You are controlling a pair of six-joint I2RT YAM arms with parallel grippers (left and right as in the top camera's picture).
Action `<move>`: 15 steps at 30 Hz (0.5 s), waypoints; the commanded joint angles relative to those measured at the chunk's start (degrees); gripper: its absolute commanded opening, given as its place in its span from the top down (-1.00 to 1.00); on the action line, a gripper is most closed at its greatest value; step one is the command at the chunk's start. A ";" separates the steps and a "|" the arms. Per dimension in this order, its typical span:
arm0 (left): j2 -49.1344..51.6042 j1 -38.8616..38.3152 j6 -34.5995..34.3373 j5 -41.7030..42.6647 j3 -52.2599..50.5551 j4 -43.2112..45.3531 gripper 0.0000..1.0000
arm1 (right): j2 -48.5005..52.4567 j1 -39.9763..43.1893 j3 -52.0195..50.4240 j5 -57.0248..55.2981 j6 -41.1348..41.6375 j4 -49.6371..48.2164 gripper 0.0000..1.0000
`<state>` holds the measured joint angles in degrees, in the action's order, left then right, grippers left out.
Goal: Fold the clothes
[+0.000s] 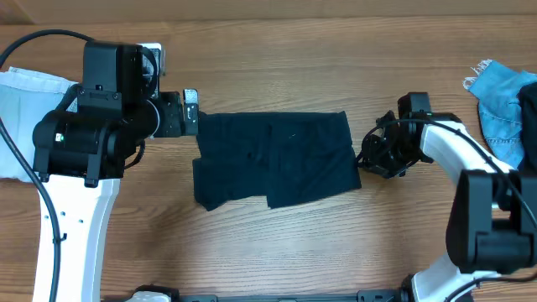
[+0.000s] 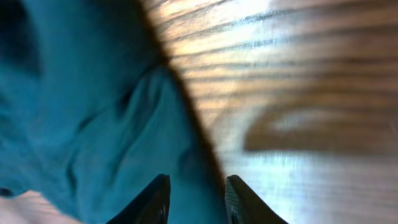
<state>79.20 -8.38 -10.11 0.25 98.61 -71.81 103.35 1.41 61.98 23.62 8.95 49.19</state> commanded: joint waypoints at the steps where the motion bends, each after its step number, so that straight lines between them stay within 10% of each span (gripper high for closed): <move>1: 0.20 0.09 -2.43 1.46 0.13 3.19 -1.00 | -5.49 -0.46 1.90 0.07 0.24 1.97 0.48; 5: 0.20 0.09 -2.38 7.28 0.13 8.17 -1.00 | -5.44 -2.73 1.03 0.09 0.26 2.03 0.81; 15: 0.20 0.09 -2.38 7.30 0.13 8.39 -1.00 | -5.18 -6.71 -10.56 -3.80 3.58 -9.40 0.80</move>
<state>79.20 -8.38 -11.90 6.72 98.61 -63.20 98.54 -5.34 54.46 22.50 11.60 41.45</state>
